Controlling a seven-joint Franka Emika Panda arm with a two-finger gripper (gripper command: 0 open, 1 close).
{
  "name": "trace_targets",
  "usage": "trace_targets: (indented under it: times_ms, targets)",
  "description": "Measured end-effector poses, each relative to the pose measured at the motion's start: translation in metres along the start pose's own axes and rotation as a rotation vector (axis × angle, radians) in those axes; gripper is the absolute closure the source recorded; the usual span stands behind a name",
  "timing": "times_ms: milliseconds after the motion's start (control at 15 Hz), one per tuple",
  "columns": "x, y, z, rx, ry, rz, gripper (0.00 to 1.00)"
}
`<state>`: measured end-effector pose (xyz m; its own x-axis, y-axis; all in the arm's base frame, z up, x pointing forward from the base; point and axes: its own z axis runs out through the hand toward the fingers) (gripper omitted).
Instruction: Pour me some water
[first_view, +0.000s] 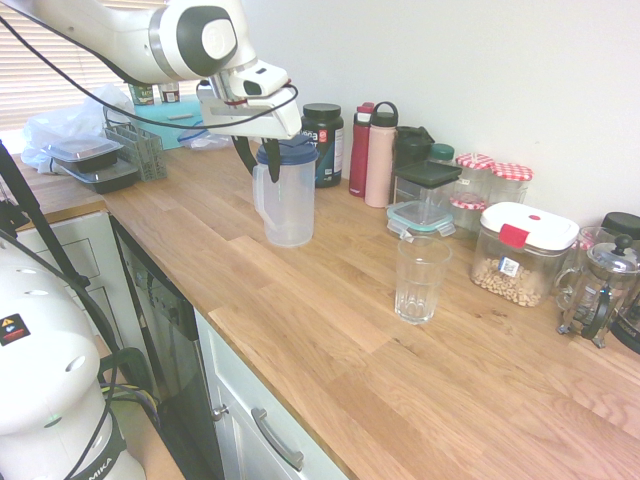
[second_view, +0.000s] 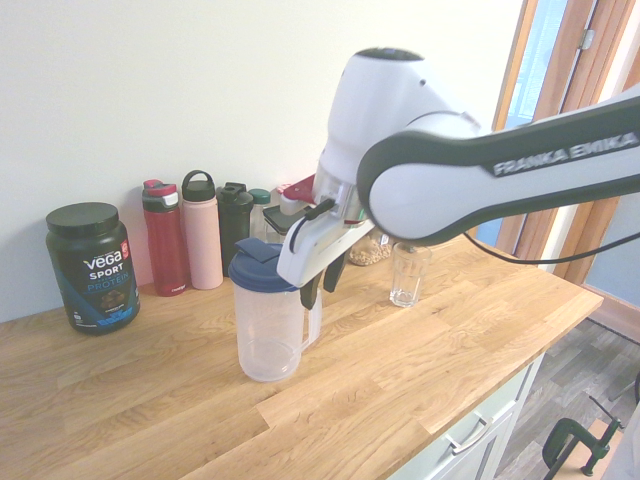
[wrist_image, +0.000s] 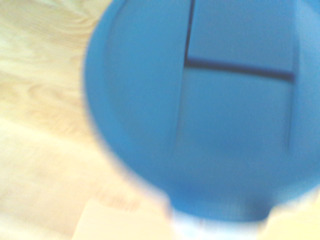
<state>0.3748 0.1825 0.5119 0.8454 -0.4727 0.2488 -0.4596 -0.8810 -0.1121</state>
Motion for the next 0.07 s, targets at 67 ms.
trace_targets:
  times_ms: [67]
  targets:
    - [-0.008, 0.0081, -0.0166, 0.003, -0.02, -0.011, 0.0]
